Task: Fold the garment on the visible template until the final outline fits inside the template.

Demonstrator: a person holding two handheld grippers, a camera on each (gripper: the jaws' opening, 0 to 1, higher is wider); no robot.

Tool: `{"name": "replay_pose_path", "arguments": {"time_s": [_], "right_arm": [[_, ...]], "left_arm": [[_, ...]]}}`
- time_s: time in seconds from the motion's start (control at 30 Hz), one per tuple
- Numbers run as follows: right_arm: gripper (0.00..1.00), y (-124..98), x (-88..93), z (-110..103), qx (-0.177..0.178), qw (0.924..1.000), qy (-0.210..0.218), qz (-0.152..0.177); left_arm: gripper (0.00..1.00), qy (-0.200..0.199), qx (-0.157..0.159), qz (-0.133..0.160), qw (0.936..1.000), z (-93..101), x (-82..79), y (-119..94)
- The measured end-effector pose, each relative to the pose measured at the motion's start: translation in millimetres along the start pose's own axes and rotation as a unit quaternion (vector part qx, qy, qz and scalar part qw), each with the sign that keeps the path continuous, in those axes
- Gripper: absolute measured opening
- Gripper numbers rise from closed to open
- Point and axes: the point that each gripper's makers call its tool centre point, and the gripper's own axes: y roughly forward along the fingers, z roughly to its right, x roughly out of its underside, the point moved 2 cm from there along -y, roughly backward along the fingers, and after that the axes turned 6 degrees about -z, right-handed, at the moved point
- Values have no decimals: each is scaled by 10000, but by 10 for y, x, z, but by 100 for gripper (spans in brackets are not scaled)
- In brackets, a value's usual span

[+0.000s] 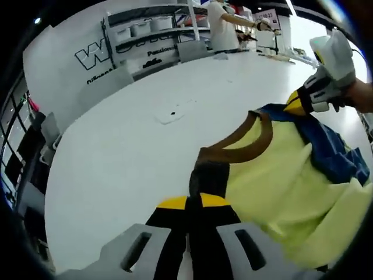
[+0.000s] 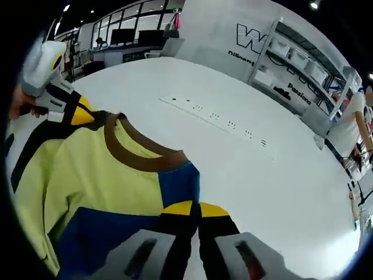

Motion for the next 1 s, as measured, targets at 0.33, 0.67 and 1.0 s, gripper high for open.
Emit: {"name": "replay_pose_path", "arguments": {"time_s": [0.33,0.67,1.0], "right_arm": [[18,-254,-189,86,-38,9976,255,637],[24,-436,-210,-27,-267,9951,535,785],[28,-642,-135,-107,-372,9922,799,877]], "left_arm": [[20,-44,49,270,9996,-92,-45,-339],[21,253,257,392,9986,56,-60,-548],[21,88,467,649,9968,212,-111,-808]]}}
